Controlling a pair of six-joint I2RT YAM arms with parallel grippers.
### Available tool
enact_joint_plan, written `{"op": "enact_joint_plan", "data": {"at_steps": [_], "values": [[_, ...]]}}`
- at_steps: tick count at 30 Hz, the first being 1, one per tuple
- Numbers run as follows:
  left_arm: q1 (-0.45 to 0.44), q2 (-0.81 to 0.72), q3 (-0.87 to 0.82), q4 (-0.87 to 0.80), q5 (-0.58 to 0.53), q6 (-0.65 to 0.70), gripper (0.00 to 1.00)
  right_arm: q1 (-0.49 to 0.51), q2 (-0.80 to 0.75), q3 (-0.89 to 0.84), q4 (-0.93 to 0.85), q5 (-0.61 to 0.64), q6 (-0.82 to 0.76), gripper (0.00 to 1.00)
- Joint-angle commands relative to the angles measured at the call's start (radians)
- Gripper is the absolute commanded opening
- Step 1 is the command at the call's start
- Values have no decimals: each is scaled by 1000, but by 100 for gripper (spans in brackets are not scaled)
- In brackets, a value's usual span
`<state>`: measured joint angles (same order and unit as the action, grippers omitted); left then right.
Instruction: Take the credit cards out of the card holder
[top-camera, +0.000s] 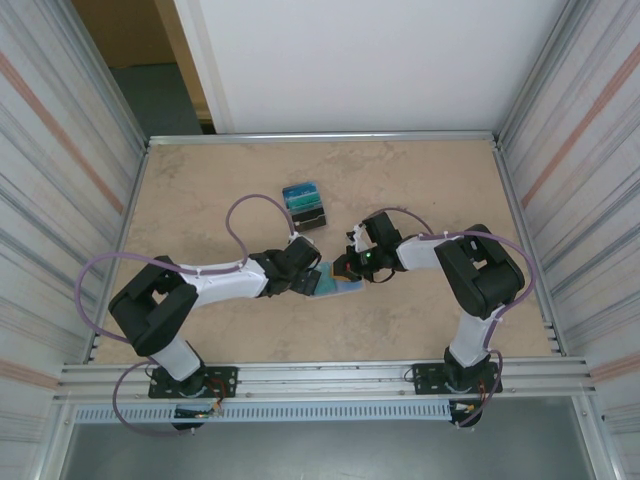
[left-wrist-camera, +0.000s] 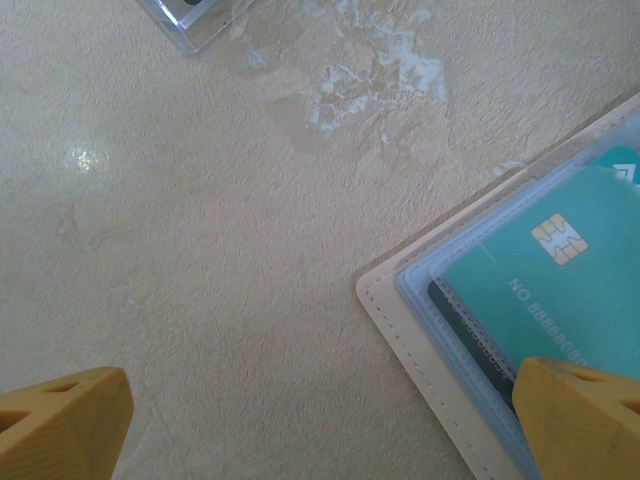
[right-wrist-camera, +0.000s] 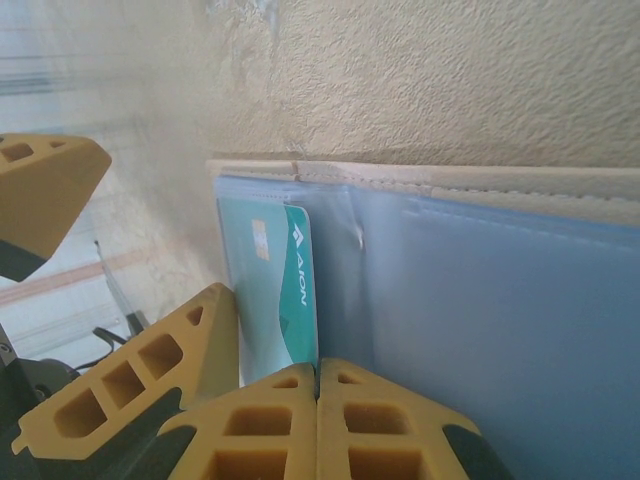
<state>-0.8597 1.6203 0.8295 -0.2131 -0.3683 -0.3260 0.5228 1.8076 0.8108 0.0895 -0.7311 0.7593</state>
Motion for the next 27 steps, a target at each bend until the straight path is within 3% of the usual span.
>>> {"op": "enact_joint_plan", "data": {"at_steps": [1,27], "values": [[-14,27,-1,-76,-5,21,99,-11,-19,-15,-29,19,-1,4],[-13,3,25,-79,-6,33,99,-35,-59,-9,-153,99,-77,4]]}}
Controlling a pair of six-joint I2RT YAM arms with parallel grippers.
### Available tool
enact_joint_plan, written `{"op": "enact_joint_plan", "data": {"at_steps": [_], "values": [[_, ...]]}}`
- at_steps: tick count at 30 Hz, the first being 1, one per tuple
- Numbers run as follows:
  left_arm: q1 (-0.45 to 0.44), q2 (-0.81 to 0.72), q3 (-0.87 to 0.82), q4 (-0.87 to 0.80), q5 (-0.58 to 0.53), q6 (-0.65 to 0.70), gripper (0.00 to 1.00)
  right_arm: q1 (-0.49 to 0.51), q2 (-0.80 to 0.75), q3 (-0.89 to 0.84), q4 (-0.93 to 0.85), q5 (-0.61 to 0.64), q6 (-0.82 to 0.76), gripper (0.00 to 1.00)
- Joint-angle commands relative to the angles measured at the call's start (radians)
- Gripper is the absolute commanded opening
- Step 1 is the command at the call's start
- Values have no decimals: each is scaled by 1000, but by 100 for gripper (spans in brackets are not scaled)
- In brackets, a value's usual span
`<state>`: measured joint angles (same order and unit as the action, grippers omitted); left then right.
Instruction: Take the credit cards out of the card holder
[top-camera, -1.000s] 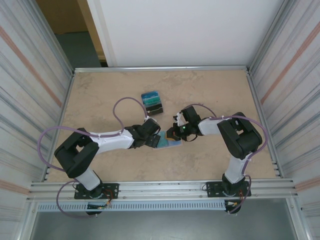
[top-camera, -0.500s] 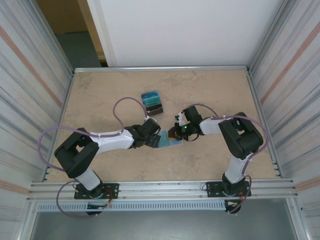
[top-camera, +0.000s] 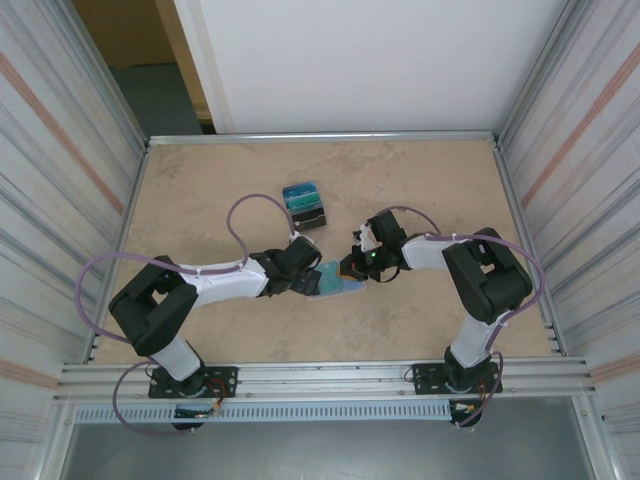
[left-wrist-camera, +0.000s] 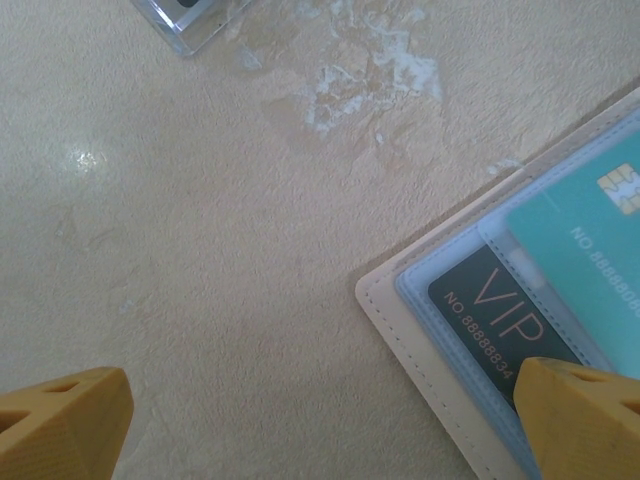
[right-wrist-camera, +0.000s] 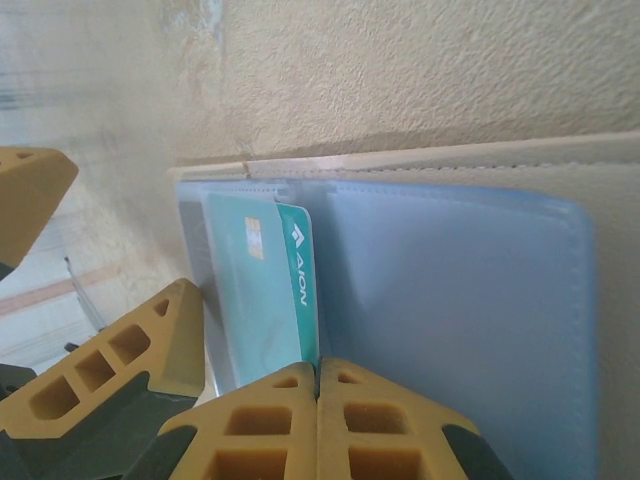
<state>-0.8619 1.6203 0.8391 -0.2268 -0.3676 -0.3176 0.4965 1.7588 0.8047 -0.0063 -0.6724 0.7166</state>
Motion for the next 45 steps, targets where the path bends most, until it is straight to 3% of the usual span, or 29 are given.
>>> {"op": "enact_joint_plan", "data": {"at_steps": [1,14,31,45], "values": [[-12,0,20,-63,-2,24,99,-9,-8,-2,-57,40,-35,4],[-11,-36,76,12,71,50,99,-4,-7,-1,-54,38,-36,4],[-12,84,91,4,76,81,99,1,-1,-8,-42,40,-30,4],[6,69,45,-38,60,80,99,-16,-9,-24,-29,47,-29,1]]}}
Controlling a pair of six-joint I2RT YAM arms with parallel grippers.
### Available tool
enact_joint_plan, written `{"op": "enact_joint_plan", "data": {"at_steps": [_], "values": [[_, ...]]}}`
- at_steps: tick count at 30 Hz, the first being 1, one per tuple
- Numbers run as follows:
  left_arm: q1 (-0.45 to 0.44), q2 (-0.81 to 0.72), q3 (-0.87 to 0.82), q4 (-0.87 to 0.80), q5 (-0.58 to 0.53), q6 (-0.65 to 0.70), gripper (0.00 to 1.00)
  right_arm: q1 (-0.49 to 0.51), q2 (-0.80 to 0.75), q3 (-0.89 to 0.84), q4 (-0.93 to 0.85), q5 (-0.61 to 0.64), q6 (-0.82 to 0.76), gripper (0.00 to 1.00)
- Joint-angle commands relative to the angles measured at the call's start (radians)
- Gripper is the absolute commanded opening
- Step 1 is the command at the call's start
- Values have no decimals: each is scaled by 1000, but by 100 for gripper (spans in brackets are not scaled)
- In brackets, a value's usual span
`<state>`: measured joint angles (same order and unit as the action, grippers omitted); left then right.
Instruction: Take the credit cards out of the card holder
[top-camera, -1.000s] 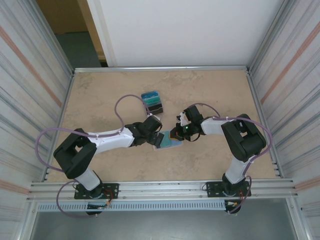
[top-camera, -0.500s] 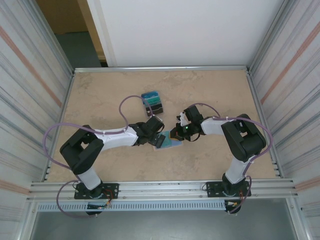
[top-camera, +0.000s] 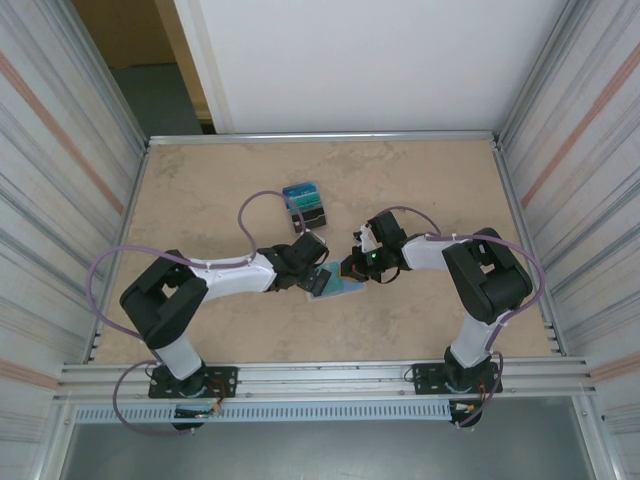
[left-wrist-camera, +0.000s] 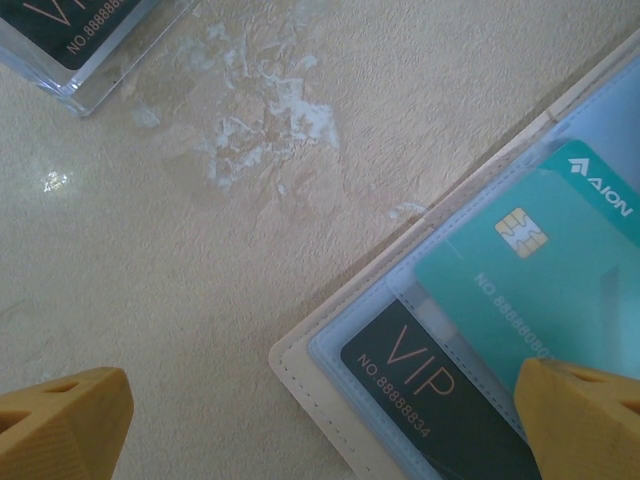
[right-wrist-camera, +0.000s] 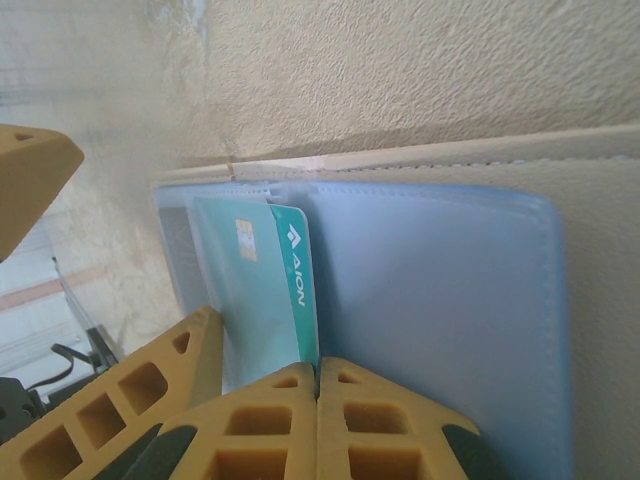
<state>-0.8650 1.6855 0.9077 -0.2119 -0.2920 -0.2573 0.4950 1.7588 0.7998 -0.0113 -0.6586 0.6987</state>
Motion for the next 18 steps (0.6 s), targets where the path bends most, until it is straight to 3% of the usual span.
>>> {"op": "enact_joint_plan", "data": {"at_steps": [1,18], "values": [[8,3,-23,-54,-17,20,99,-17,-8,-17,-24,34,-12,1],[18,-4,-20,-62,-19,26,99,-51,-46,-36,-61,60,-43,0]]}}
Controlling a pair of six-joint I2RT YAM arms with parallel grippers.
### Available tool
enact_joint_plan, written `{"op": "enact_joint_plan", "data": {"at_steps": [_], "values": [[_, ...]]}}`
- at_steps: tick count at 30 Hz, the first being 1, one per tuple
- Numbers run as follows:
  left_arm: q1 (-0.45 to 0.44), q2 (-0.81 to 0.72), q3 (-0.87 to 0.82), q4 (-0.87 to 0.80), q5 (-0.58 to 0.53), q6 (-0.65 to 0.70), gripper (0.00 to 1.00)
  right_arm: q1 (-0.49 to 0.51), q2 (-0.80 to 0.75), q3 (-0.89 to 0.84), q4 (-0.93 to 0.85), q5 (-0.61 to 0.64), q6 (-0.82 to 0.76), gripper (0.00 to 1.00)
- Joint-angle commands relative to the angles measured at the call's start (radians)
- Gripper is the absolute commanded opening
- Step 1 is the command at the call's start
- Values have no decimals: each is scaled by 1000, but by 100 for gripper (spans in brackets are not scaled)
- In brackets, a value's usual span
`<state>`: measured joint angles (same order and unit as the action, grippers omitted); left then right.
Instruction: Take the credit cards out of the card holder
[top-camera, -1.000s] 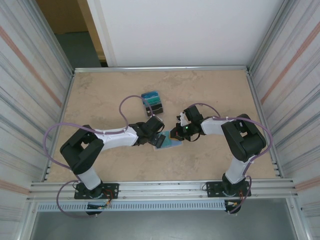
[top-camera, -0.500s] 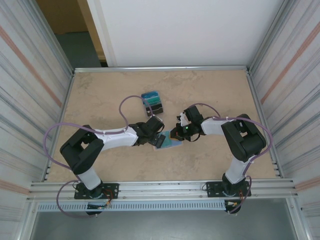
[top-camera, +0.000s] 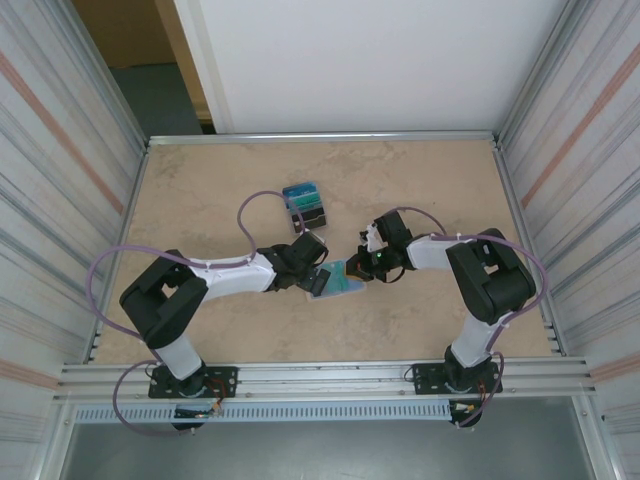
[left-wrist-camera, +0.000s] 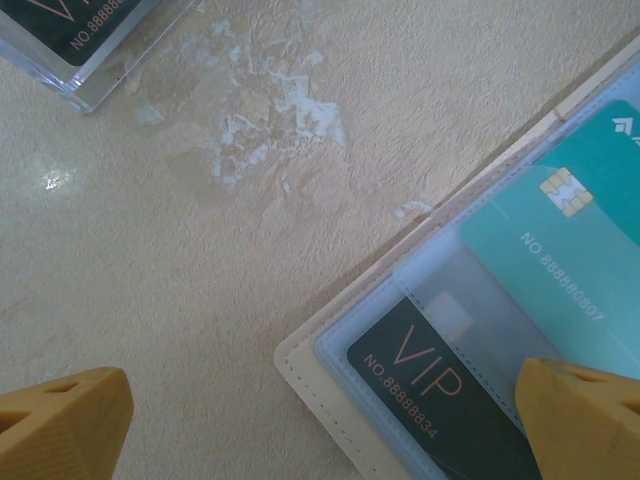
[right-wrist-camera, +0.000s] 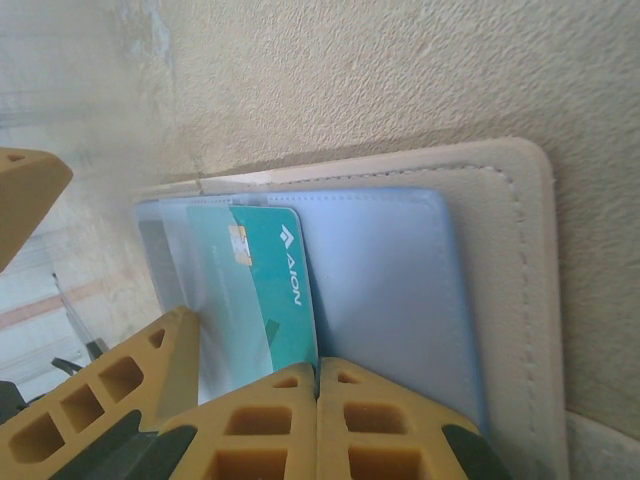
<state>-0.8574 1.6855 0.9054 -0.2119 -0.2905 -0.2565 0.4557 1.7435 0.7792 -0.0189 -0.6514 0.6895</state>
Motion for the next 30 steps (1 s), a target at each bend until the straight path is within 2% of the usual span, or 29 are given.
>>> {"op": "enact_joint_plan", "data": {"at_steps": [1,18,30], "values": [[11,-8,-18,-61,-19,26,99,-12,-37,-14,-60,56,-37,0],[11,-104,41,-78,-8,65,99,-14,-98,14,-157,106,-82,0],[-26,-4,117,-41,5,98,99,-12,-123,29,-200,124,-93,0]]}}
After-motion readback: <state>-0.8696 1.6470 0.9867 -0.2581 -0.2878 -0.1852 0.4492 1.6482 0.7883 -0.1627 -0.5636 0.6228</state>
